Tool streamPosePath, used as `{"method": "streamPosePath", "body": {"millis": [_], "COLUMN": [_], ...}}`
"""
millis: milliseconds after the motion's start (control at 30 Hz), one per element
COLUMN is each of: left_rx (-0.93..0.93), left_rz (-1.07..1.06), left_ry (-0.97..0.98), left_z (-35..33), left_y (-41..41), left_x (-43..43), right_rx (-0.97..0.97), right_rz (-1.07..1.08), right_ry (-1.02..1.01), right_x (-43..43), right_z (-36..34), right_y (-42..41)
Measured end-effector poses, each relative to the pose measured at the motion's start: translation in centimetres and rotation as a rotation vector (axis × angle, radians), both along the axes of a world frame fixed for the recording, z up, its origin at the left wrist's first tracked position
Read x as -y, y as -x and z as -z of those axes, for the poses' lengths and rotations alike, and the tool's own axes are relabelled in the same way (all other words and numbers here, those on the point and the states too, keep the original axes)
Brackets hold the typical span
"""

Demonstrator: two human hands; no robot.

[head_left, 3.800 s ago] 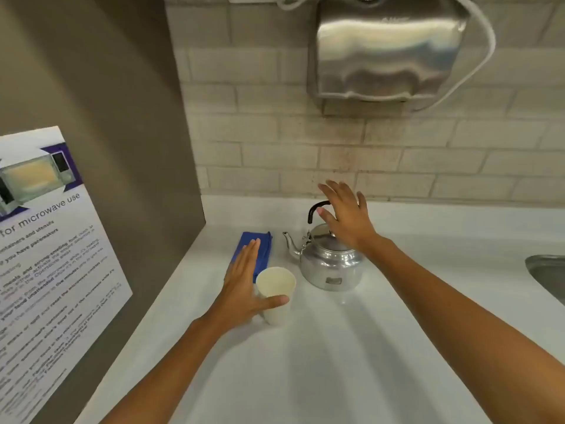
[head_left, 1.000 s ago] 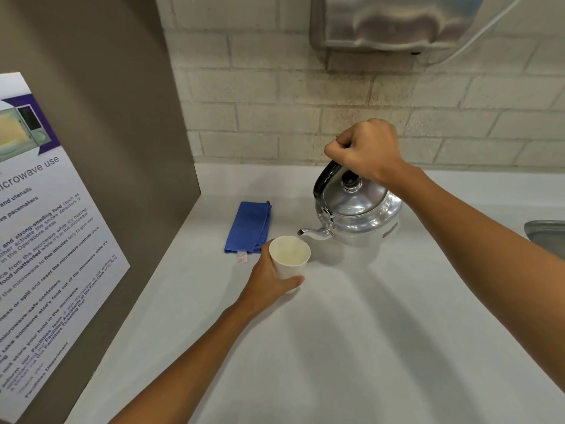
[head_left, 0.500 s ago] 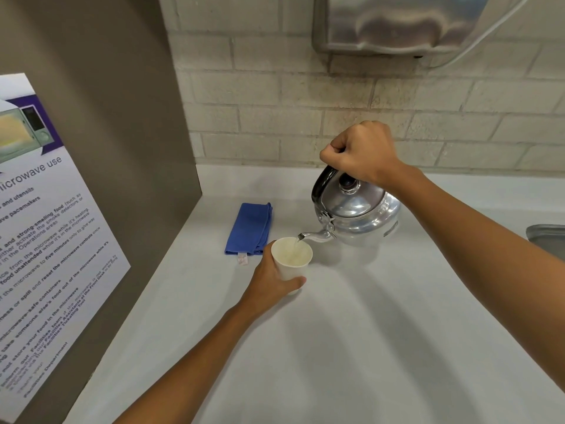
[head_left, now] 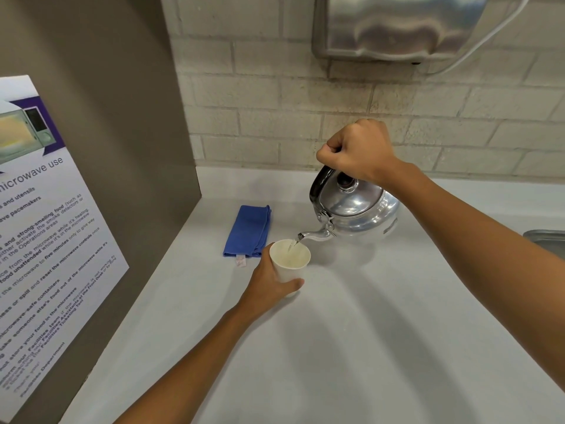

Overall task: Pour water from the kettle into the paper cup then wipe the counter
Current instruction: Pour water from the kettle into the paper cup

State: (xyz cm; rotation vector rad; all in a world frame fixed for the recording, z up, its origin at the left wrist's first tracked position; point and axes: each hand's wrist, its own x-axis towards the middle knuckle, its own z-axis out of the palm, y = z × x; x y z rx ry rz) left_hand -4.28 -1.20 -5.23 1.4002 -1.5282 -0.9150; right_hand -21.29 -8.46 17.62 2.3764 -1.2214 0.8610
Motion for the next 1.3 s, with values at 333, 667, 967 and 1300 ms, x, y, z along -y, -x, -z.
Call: {"method": "streamPosePath", "body": {"millis": [333,667,967,1300], "left_rx": [-0.006,-0.037,-0.044,-0.045], "left_rz": [-0.003,-0.001,-0.013,-0.014], "left_ry": [-0.003,-0.005,-0.012,-0.008], "left_z": [-0.16,-0.37,-0.28,-0.03], "left_y": [-0.01,0.16,0.13,-0.04], "left_x": [-0.2,-0.45,-0.55,-0.52], "right_rx": [-0.023,-0.017,-0.026,-0.061], "right_rz": [0.0,0.012,0.0,-0.011], "right_ry": [0.002,0.013,0.022,0.039], "right_x": [0.06,-0.14,-0.39,-0.8], "right_z": [0.02,0.25,0.13,-0.24], "right_y": [0.14,-0.11,-0.25,-0.18]}}
